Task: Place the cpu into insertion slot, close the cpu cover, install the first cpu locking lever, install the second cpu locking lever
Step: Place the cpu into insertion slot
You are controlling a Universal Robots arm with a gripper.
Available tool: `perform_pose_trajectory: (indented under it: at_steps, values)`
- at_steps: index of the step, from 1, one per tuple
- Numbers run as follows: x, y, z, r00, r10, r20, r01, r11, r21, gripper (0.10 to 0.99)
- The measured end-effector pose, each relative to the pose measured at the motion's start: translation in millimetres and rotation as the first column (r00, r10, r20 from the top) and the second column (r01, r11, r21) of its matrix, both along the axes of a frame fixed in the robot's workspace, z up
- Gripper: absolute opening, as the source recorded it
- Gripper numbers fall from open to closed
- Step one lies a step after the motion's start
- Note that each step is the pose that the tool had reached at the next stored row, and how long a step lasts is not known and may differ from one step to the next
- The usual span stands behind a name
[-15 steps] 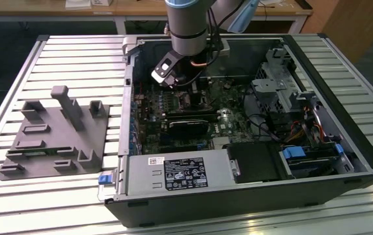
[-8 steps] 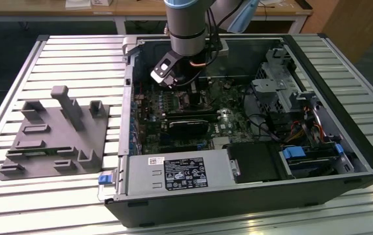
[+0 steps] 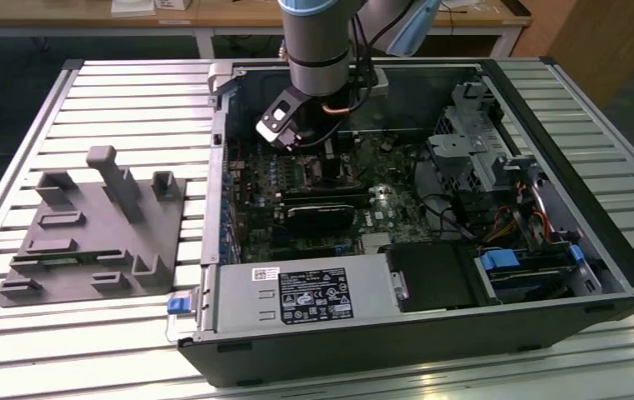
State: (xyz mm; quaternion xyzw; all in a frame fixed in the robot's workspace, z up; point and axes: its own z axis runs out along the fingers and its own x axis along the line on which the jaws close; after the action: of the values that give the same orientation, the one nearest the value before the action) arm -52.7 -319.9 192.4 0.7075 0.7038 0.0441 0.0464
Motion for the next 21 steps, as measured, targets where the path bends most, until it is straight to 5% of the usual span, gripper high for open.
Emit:
perform_pose_trajectory:
  at_steps: [21]
  values:
    - [0.0, 0.0, 1.5, 1.0, 0.0, 0.0, 0.0, 0.9999, 0.01, 0.612]
